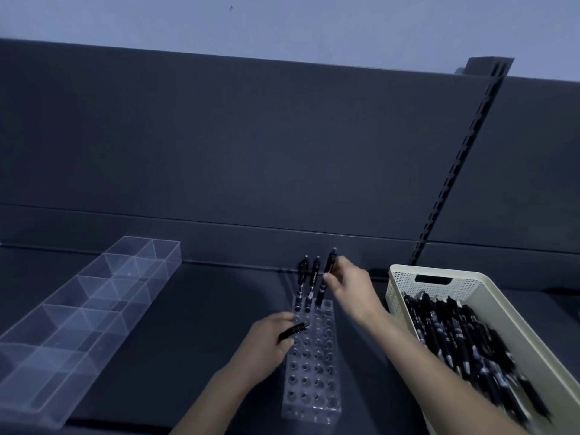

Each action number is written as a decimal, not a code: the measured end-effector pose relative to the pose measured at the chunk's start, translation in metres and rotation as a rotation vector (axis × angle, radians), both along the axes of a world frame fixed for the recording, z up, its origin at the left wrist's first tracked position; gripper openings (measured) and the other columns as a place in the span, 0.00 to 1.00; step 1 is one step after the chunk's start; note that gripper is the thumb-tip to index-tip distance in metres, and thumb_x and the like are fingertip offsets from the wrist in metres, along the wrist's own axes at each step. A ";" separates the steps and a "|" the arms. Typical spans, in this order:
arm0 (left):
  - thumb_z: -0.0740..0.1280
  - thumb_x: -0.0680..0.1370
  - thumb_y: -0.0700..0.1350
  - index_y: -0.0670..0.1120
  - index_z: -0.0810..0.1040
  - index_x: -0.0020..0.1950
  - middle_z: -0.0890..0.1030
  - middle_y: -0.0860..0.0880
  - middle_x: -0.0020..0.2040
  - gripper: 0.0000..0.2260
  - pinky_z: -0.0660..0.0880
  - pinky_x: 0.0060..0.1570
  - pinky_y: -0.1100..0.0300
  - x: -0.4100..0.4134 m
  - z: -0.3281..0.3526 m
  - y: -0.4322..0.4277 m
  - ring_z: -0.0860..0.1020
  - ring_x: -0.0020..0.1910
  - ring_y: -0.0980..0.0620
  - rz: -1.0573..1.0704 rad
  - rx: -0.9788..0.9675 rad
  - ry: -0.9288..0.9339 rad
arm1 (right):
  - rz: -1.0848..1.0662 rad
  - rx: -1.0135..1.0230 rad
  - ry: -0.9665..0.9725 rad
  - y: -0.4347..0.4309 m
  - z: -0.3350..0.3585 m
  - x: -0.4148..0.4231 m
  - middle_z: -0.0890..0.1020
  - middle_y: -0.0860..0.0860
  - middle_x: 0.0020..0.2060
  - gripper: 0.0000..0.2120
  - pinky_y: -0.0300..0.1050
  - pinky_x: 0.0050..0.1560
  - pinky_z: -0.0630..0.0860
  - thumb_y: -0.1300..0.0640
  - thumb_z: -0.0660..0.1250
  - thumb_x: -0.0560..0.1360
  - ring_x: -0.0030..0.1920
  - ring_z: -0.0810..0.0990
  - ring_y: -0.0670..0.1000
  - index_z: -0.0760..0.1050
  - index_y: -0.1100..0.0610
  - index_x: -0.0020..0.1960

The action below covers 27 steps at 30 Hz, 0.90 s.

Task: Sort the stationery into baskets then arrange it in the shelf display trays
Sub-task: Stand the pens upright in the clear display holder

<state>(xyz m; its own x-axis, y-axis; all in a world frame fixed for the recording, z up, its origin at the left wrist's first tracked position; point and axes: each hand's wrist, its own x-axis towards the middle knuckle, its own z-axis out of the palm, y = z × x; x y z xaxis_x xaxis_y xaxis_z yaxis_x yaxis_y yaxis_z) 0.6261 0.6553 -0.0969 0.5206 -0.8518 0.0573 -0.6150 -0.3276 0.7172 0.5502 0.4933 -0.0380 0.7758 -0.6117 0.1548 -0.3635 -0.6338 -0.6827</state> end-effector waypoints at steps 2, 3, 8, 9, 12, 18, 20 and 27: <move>0.62 0.79 0.40 0.46 0.78 0.61 0.69 0.57 0.67 0.12 0.62 0.63 0.72 0.000 -0.002 -0.001 0.68 0.66 0.60 -0.006 0.015 -0.036 | 0.018 -0.053 0.045 0.002 -0.005 0.001 0.79 0.54 0.38 0.07 0.43 0.39 0.72 0.57 0.62 0.78 0.39 0.79 0.53 0.70 0.61 0.51; 0.62 0.79 0.40 0.46 0.78 0.61 0.69 0.57 0.68 0.12 0.61 0.62 0.73 0.000 -0.002 -0.002 0.68 0.66 0.60 -0.010 0.020 -0.049 | 0.027 -0.061 0.064 0.003 -0.007 0.001 0.79 0.54 0.37 0.06 0.44 0.38 0.73 0.57 0.61 0.78 0.38 0.79 0.53 0.69 0.61 0.51; 0.62 0.79 0.40 0.45 0.79 0.59 0.69 0.57 0.66 0.11 0.59 0.56 0.77 0.001 -0.003 -0.001 0.68 0.62 0.63 -0.025 0.010 -0.093 | 0.035 -0.051 0.098 0.007 -0.013 0.002 0.78 0.52 0.35 0.07 0.44 0.37 0.74 0.56 0.61 0.78 0.37 0.80 0.54 0.65 0.58 0.46; 0.62 0.79 0.40 0.45 0.79 0.59 0.69 0.58 0.65 0.11 0.59 0.55 0.79 0.001 -0.003 -0.001 0.68 0.60 0.64 -0.025 -0.001 -0.095 | 0.029 -0.051 0.094 0.007 -0.014 0.002 0.78 0.53 0.36 0.07 0.44 0.37 0.73 0.56 0.62 0.78 0.38 0.79 0.54 0.65 0.58 0.46; 0.62 0.78 0.40 0.44 0.79 0.59 0.68 0.61 0.60 0.11 0.59 0.50 0.84 0.002 -0.005 -0.001 0.67 0.57 0.66 -0.027 -0.015 -0.091 | 0.008 -0.037 0.081 0.007 -0.015 0.001 0.79 0.55 0.38 0.07 0.46 0.41 0.73 0.57 0.62 0.78 0.40 0.79 0.56 0.66 0.59 0.45; 0.62 0.79 0.43 0.47 0.79 0.49 0.76 0.57 0.47 0.06 0.70 0.49 0.72 -0.001 0.010 0.001 0.74 0.45 0.64 0.010 -0.035 -0.020 | -0.005 0.062 0.097 0.007 -0.017 -0.003 0.81 0.53 0.49 0.11 0.44 0.52 0.76 0.58 0.66 0.76 0.49 0.80 0.52 0.69 0.59 0.56; 0.62 0.79 0.44 0.60 0.75 0.49 0.78 0.61 0.41 0.09 0.70 0.43 0.75 -0.004 0.028 0.004 0.76 0.40 0.69 0.085 -0.168 0.068 | -0.028 0.144 0.050 0.007 -0.018 -0.010 0.80 0.50 0.51 0.15 0.38 0.52 0.75 0.60 0.67 0.75 0.50 0.79 0.48 0.69 0.58 0.60; 0.56 0.81 0.50 0.52 0.64 0.45 0.71 0.53 0.34 0.06 0.67 0.36 0.65 -0.016 0.050 -0.010 0.69 0.31 0.59 0.015 -0.096 0.251 | 0.074 0.463 -0.272 0.026 -0.004 -0.036 0.82 0.53 0.45 0.05 0.34 0.50 0.74 0.62 0.69 0.73 0.47 0.79 0.47 0.79 0.52 0.45</move>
<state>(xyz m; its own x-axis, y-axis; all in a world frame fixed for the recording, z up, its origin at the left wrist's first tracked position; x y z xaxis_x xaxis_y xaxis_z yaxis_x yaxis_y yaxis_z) 0.6097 0.6453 -0.0467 0.5414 -0.8408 0.0051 -0.4092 -0.2581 0.8752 0.5143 0.5197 -0.0416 0.7886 -0.6092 0.0832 -0.1006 -0.2614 -0.9600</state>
